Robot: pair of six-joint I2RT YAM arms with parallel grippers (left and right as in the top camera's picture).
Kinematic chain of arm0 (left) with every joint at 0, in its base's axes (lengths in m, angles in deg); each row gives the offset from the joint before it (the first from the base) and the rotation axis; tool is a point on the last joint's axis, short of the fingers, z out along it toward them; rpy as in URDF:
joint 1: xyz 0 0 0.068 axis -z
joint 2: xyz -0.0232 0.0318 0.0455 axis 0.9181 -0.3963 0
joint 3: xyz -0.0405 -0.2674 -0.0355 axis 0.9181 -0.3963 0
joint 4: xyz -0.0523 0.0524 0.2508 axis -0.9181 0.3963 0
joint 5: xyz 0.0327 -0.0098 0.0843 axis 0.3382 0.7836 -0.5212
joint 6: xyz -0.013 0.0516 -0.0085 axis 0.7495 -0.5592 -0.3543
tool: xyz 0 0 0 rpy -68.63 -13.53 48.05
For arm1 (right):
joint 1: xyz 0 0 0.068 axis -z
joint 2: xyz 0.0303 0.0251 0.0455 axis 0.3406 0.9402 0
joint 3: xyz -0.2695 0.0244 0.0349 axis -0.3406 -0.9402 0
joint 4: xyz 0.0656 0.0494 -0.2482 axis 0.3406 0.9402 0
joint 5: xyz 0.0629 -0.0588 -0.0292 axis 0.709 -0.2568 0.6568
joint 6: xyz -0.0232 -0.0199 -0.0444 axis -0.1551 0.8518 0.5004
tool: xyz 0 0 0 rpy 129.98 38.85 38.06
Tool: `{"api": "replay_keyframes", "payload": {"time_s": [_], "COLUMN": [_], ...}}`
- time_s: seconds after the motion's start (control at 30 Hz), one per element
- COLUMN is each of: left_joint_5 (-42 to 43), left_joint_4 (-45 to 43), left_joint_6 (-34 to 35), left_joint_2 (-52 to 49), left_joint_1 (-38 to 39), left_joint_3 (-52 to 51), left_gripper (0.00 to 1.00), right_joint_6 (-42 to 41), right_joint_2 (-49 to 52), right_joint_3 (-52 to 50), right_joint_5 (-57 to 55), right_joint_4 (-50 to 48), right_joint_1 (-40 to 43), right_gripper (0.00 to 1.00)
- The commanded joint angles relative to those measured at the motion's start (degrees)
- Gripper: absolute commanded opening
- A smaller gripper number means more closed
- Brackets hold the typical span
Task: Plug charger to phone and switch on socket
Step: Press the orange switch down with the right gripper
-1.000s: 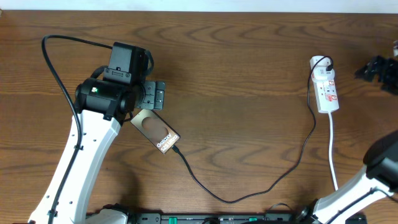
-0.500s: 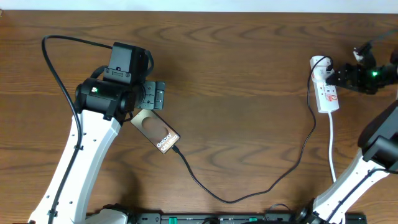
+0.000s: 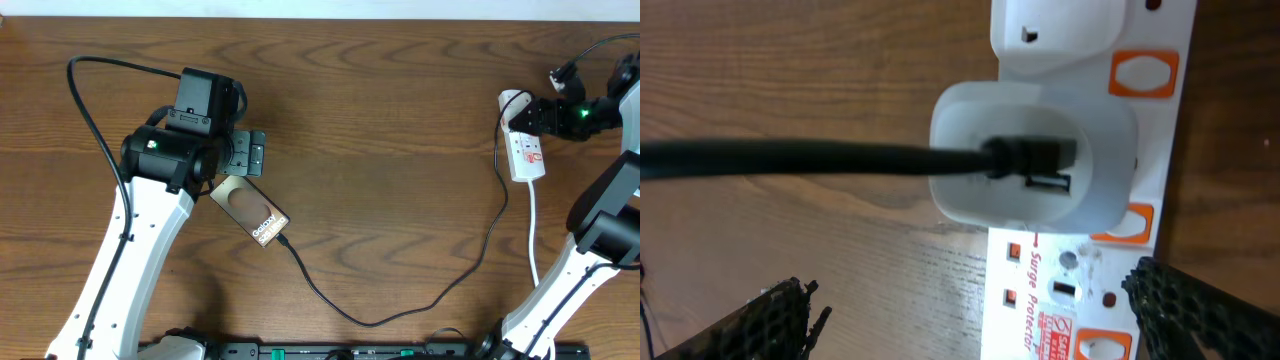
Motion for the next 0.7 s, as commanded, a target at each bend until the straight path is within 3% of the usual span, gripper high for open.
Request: {"api": "replay_keyframes", "payload": {"time_s": [0.0, 0.67], "left_joint_5": [-0.55, -0.55], "left_joint_4": [0.00, 0.00], "left_joint_6": [-0.52, -0.52], "left_joint_2": [0.48, 0.48], "left_joint_1": [0.07, 0.07], "left_joint_3": [0.68, 0.68], "left_gripper": [0.94, 0.94], "right_joint_6": [0.96, -3.78], "right_joint_2": [0.61, 0.61], "right_joint_3": [-0.37, -9.44], "right_joint_5": [1.16, 1.57], "right_joint_4": [-0.70, -9.03], "right_joint_1": [-0.87, -2.05], "right_gripper": [0.99, 0.99]}}
